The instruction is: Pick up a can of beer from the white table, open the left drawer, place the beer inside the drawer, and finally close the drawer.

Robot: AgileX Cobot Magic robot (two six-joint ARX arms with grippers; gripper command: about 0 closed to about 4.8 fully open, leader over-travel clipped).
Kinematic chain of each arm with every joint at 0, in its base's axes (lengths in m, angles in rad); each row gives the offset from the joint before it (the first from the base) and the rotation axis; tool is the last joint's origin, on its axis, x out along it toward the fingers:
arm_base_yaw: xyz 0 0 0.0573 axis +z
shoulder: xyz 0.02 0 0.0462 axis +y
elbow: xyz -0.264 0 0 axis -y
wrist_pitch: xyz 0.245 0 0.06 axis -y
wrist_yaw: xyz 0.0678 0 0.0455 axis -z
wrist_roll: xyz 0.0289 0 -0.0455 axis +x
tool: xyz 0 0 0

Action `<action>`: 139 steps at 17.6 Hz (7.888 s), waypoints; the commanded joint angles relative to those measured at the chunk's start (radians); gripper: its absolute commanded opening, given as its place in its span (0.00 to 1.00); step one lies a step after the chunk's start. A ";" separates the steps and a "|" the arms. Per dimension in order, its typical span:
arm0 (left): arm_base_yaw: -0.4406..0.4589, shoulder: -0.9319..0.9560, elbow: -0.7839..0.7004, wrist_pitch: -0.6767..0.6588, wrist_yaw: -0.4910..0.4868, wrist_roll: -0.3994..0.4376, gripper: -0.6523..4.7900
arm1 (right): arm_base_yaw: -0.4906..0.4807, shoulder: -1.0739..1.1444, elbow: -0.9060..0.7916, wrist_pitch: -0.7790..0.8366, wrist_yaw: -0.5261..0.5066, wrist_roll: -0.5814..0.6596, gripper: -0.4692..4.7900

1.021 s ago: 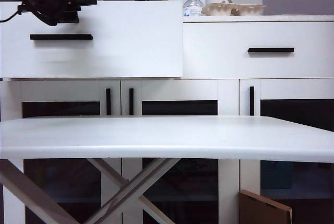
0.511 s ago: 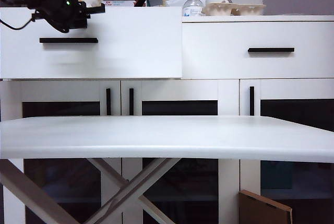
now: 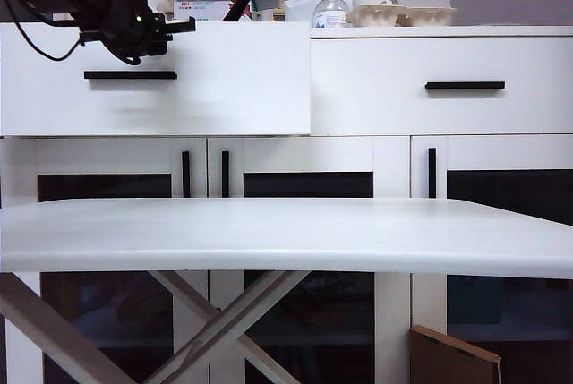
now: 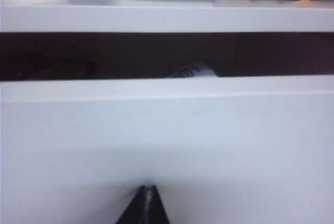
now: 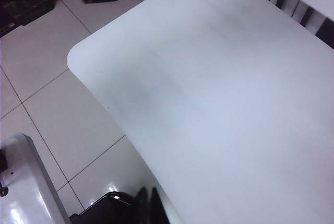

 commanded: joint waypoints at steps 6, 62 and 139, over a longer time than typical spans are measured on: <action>-0.001 0.135 0.195 -0.031 0.005 0.002 0.11 | 0.002 -0.006 0.004 0.002 -0.002 -0.002 0.09; 0.035 -1.598 -0.627 -0.918 0.025 0.000 0.11 | 0.000 -1.144 -1.241 0.585 0.365 0.013 0.09; 0.229 -2.032 -1.687 -0.434 0.033 -0.037 0.11 | -0.467 -1.639 -2.142 1.175 0.313 0.012 0.09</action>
